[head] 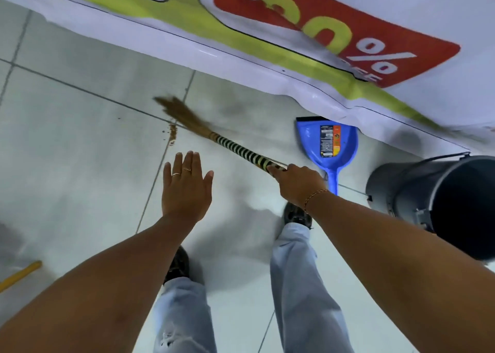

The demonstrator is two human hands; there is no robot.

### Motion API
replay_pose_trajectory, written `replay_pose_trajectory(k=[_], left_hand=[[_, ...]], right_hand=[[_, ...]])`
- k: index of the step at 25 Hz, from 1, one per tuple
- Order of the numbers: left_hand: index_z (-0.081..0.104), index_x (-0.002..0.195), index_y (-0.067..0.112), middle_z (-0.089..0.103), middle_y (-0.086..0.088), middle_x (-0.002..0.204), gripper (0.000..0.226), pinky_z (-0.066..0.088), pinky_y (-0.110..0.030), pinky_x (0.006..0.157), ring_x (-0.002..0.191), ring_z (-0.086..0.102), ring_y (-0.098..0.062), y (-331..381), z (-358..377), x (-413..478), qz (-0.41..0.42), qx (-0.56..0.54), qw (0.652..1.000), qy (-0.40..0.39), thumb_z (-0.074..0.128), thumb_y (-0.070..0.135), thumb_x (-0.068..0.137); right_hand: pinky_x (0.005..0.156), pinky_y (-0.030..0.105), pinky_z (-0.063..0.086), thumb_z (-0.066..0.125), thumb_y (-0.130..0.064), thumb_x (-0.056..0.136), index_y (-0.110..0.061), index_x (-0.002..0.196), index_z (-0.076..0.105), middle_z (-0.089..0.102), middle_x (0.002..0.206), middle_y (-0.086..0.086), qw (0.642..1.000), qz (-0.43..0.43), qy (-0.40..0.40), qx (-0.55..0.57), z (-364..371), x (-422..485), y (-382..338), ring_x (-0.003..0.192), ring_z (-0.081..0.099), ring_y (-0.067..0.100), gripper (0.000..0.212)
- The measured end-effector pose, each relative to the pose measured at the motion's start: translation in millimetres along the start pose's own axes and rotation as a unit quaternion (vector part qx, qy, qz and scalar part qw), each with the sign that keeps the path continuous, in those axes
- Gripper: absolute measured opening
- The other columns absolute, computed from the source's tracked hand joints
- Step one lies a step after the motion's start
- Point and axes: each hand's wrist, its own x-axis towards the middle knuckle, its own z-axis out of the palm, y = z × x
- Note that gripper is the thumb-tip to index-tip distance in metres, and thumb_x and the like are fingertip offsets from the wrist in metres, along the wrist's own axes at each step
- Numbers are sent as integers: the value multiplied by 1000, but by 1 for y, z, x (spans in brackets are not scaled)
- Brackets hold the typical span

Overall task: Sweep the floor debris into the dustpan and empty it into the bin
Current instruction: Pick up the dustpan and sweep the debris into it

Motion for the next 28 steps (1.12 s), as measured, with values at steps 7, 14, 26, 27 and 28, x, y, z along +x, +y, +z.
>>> replay_pose_trajectory(k=[7,14,26,27,28], left_hand=[[28,143,0,35,-16,150,57,18,-44,117,143,23,-31,135,64,39,-52,0,993,-110,37,31,96],[61,97,6,62,-14,90,48,47,-29,74,88,62,-27,330,211,106,-113,-215,895,-374,60,52,81],[29,142,11,44,-18,140,58,38,-39,103,125,46,-36,316,209,62,-260,-321,884,-218,47,8,87],[33,139,7,41,-19,140,55,37,-38,104,125,46,-36,293,191,52,-278,-302,888,-208,48,5,86],[38,134,3,41,-19,139,50,38,-38,103,124,47,-36,268,171,41,-299,-290,888,-195,49,4,85]], right_hand=[[77,45,51,36,-48,96,-40,144,23,59,115,12,972,130,83,177,54,-29,126,94,63,39,50],[81,42,47,40,-36,98,-7,117,52,58,118,16,931,230,103,265,123,48,241,106,58,38,36],[74,37,44,54,-23,89,-6,109,56,66,107,19,916,146,59,370,149,22,207,101,58,38,25],[76,37,45,55,-13,86,-3,107,56,65,107,19,905,144,46,397,137,14,189,101,58,38,23],[77,36,45,55,-9,84,-4,112,54,65,109,19,894,144,33,423,122,5,168,102,58,38,28]])
